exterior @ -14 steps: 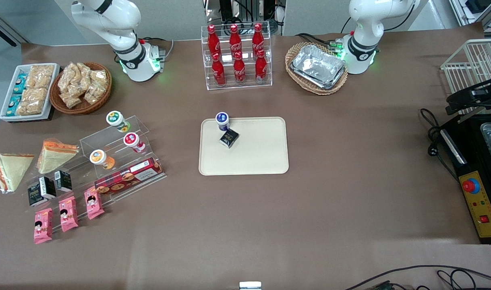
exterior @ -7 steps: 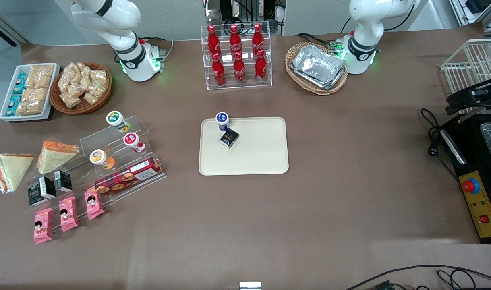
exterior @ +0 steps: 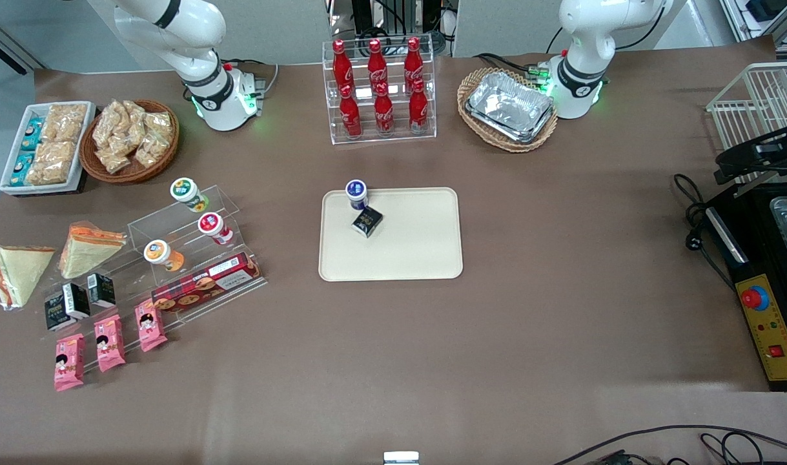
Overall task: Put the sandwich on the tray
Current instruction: 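Lower the right gripper and close it on a wrapped triangle sandwich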
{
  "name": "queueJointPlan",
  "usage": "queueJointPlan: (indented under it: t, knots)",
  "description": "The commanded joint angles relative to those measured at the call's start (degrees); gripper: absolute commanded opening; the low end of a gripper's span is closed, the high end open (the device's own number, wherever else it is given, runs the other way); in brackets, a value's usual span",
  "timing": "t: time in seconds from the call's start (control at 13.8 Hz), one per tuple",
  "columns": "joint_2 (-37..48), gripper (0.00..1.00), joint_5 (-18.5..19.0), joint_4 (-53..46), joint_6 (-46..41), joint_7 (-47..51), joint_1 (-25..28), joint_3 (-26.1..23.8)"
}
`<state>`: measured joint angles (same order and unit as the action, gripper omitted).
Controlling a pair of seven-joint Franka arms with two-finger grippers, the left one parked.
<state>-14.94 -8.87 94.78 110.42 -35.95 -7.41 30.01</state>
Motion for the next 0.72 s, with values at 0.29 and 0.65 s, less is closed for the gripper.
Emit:
queueJointPlan:
  t: [0.29,0.65]
  knots:
    - [1.1,1.00,-4.8,9.5,9.1,0.1,0.5,0.6]
    - [0.7,1.00,-7.7,13.1,14.1,0.1,1.0,0.7]
